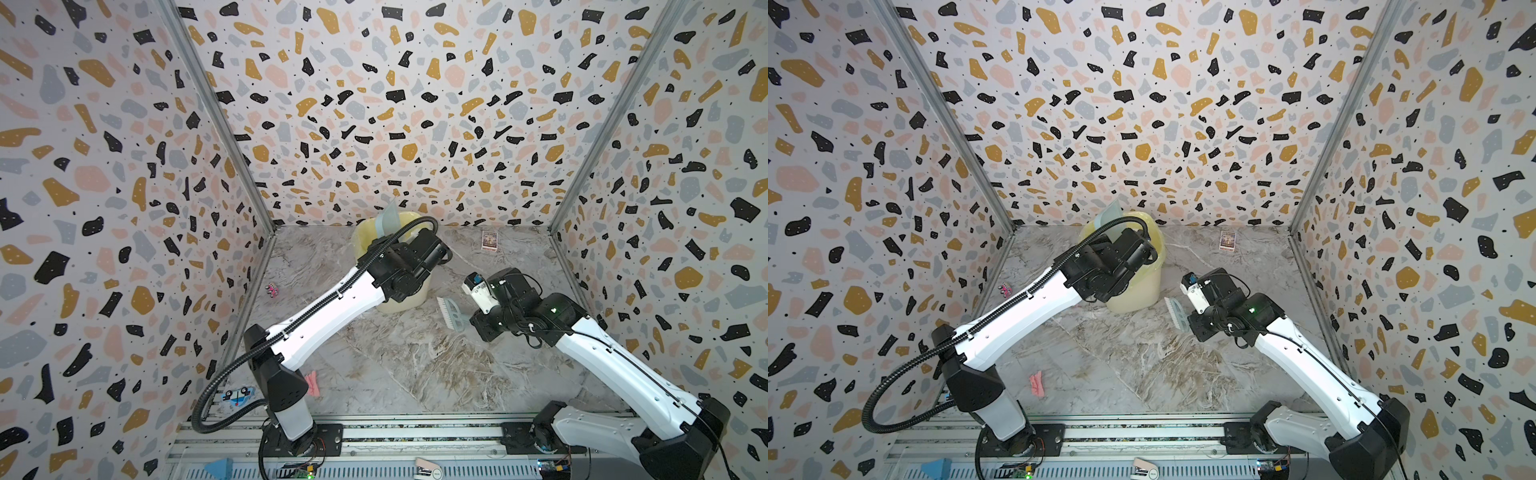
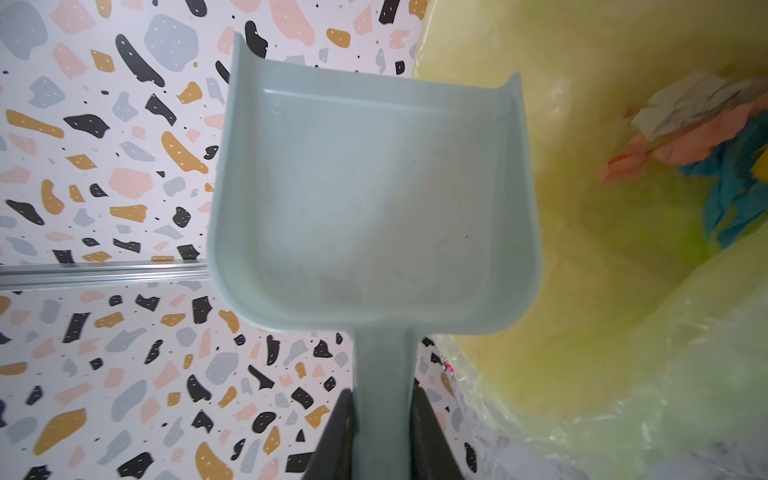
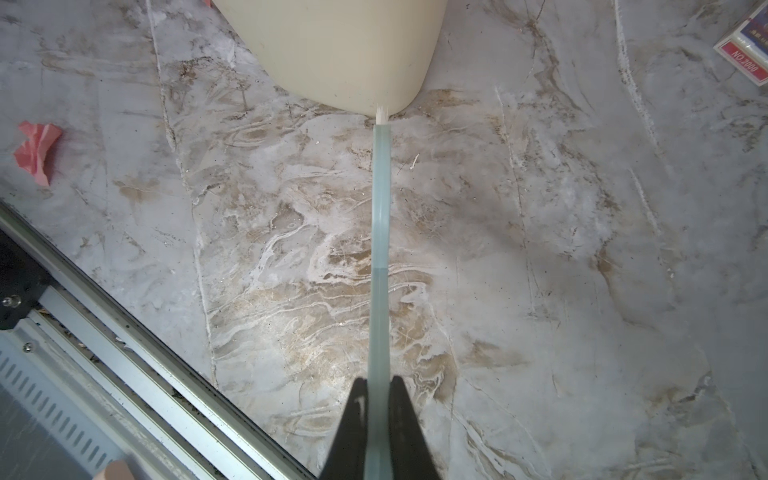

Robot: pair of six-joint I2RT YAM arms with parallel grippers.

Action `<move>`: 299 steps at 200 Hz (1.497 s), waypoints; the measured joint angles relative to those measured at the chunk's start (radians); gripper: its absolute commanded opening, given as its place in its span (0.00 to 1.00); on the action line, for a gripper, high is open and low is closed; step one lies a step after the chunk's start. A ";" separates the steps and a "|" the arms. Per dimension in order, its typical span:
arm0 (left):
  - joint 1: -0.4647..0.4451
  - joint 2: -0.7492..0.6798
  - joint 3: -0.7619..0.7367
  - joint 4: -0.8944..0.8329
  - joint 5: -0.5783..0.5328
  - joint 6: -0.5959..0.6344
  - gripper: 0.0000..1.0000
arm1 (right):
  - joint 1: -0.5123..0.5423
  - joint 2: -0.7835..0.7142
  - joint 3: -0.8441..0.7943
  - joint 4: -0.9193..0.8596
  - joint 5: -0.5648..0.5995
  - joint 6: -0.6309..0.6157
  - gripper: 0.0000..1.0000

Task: Sweep away the paper scraps from the table
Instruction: 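Lower the empty dustpan toward the pink scrap while the right brings the brush over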

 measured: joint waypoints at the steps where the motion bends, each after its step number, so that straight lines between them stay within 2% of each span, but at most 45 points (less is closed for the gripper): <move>1: 0.000 -0.002 -0.001 0.001 0.002 -0.001 0.00 | 0.000 0.000 -0.001 0.001 -0.001 0.000 0.00; 35: 0.000 -0.162 -0.110 0.082 0.100 -0.074 0.00 | 0.000 -0.035 -0.053 0.031 -0.063 0.041 0.00; 73: 0.032 -0.368 -0.304 0.178 0.241 -0.208 0.00 | 0.014 -0.121 -0.182 0.123 -0.211 0.130 0.00; 121: 0.126 -0.561 -0.556 0.235 0.412 -0.377 0.00 | 0.204 -0.141 -0.308 0.380 -0.364 0.297 0.00; 158: 0.212 -0.660 -0.630 0.267 0.529 -0.455 0.00 | 0.339 0.001 -0.311 0.628 -0.441 0.404 0.00; 200: 0.241 -0.670 -0.630 0.281 0.610 -0.472 0.00 | 0.426 0.204 -0.307 0.860 -0.485 0.523 0.00; 240: 0.264 -0.673 -0.634 0.280 0.655 -0.468 0.00 | 0.465 0.383 -0.238 1.009 -0.506 0.622 0.00; 299: 0.288 -0.694 -0.653 0.253 0.700 -0.454 0.00 | 0.491 0.648 -0.014 1.136 -0.555 0.704 0.00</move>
